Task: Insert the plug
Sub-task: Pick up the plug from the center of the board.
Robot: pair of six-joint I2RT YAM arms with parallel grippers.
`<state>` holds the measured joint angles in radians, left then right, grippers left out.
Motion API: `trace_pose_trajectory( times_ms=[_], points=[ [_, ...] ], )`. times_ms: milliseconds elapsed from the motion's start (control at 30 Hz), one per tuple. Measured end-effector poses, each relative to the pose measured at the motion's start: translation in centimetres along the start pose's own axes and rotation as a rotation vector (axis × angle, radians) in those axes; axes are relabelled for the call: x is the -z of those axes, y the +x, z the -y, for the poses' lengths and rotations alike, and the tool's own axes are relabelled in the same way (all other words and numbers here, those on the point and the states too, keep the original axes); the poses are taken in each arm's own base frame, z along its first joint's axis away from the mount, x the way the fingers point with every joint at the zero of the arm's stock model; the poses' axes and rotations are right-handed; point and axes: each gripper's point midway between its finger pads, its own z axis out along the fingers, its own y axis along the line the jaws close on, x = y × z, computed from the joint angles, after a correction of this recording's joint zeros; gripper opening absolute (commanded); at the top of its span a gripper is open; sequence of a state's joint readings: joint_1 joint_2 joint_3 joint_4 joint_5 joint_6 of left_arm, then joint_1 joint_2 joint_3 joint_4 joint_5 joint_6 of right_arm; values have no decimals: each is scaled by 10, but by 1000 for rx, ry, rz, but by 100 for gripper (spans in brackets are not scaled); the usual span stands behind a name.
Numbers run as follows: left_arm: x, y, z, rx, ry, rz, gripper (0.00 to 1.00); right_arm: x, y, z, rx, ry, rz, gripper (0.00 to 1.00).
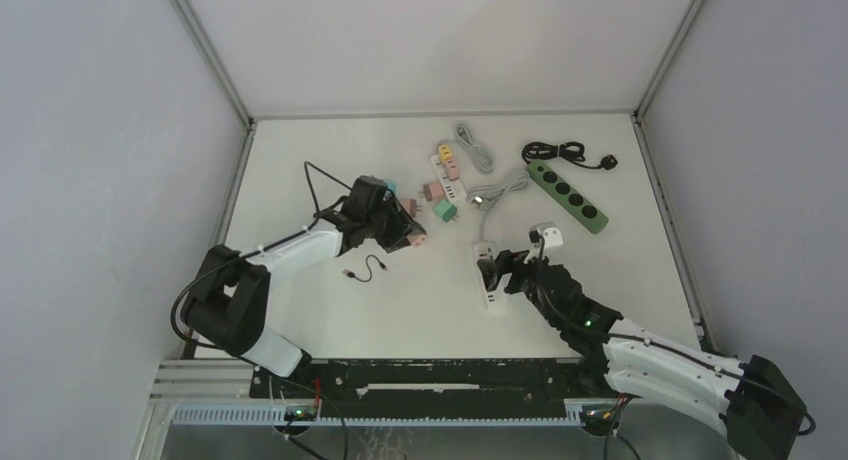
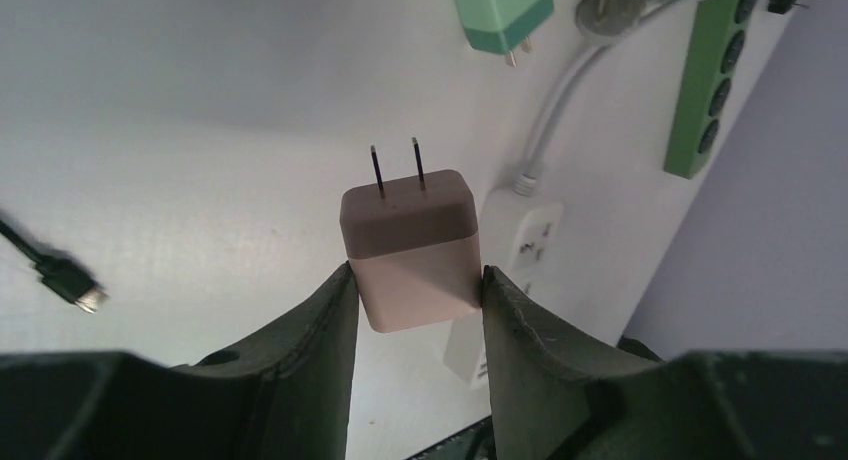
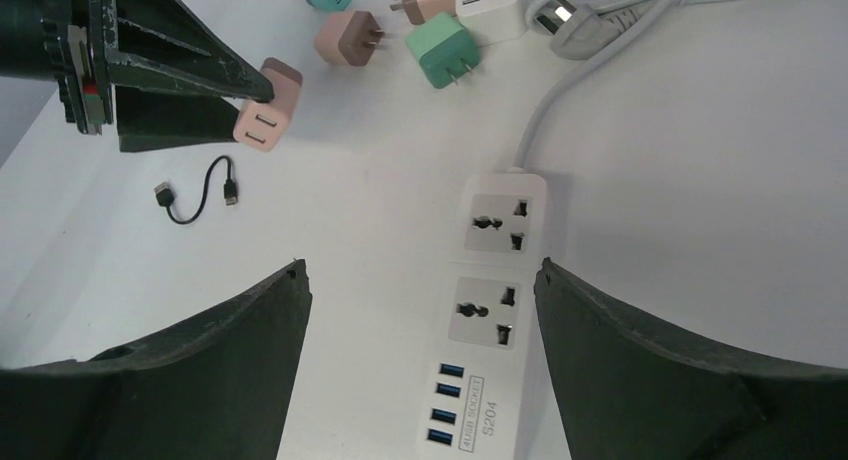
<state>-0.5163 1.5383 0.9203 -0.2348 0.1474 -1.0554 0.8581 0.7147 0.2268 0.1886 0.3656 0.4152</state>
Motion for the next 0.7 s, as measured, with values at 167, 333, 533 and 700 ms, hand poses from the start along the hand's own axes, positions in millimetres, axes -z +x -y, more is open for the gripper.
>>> trace_pose_trajectory(
  times_ms=[167, 333, 533, 700],
  points=[
    [1, 20, 15, 73, 70, -24, 41, -11, 3, -11, -2, -15, 8, 87],
    [4, 30, 34, 132, 131, -41, 40, -25, -4, -31, -1, -49, 26, 87],
    [20, 34, 59, 173, 221, -39, 40, -38, -19, -59, 4, -106, 69, 83],
    [24, 40, 70, 196, 259, -53, 39, -50, -26, -72, 7, -125, 90, 80]
  ],
)
